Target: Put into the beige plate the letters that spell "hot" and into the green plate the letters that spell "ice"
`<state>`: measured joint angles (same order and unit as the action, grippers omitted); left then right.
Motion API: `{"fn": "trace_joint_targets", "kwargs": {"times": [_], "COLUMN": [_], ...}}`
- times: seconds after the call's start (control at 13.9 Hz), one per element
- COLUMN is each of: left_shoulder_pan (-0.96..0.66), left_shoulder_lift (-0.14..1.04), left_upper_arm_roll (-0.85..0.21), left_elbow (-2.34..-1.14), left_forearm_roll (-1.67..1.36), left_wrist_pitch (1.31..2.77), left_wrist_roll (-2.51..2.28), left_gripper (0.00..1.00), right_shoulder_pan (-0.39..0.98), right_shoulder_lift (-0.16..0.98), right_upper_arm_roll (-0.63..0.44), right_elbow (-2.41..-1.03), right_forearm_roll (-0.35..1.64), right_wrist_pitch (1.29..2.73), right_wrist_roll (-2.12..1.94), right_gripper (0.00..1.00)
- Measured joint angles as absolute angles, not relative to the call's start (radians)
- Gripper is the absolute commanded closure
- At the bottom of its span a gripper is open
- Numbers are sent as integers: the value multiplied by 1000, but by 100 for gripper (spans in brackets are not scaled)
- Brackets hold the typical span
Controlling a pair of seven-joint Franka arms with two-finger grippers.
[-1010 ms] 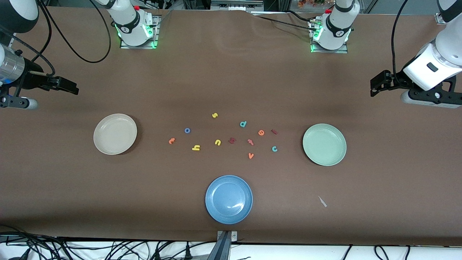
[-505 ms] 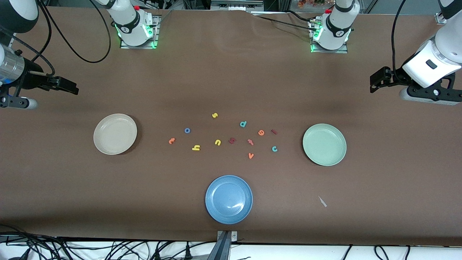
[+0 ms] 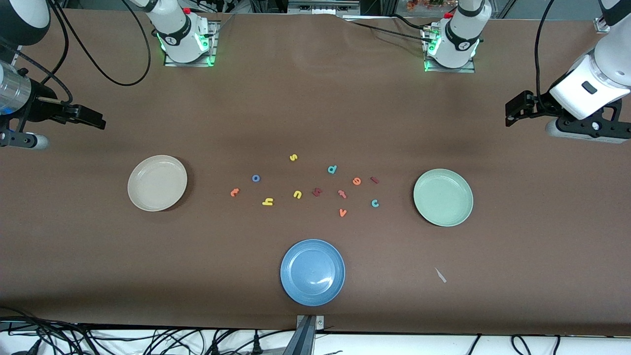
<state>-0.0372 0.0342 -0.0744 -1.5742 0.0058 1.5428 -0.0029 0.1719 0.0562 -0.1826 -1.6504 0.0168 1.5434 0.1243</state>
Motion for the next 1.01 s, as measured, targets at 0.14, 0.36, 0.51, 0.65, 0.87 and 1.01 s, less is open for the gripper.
{"fn": "trace_joint_targets", "kwargs": {"times": [0.14, 0.36, 0.51, 0.65, 0.87, 1.01], "left_shoulder_pan": [-40, -53, -57, -57, -57, -57], "left_shoulder_lift": [36, 47, 51, 50, 50, 51], "left_upper_arm_roll": [-82, -106, -108, -113, -126, -126], "left_elbow": [-1574, -1574, -1574, -1571, -1565, -1565], "left_forearm_roll": [6, 6, 6, 6, 6, 6], "left_wrist_pitch": [1543, 1554, 1560, 1567, 1567, 1567], "left_wrist_roll": [-3, -3, -4, -4, -4, -4], "left_gripper": [0, 0, 0, 0, 0, 0], "right_shoulder_pan": [172, 172, 172, 173, 180, 185], "right_shoulder_lift": [56, 56, 56, 56, 62, 91], "right_upper_arm_roll": [-183, -183, -183, -181, -165, -145], "right_elbow": [-1650, -1650, -1650, -1650, -1651, -1652], "right_forearm_roll": [17, 17, 17, 17, 17, 18], "right_wrist_pitch": [1543, 1543, 1543, 1543, 1544, 1545], "right_wrist_roll": [124, 124, 124, 124, 124, 124], "right_gripper": [0, 0, 0, 0, 0, 0]}}
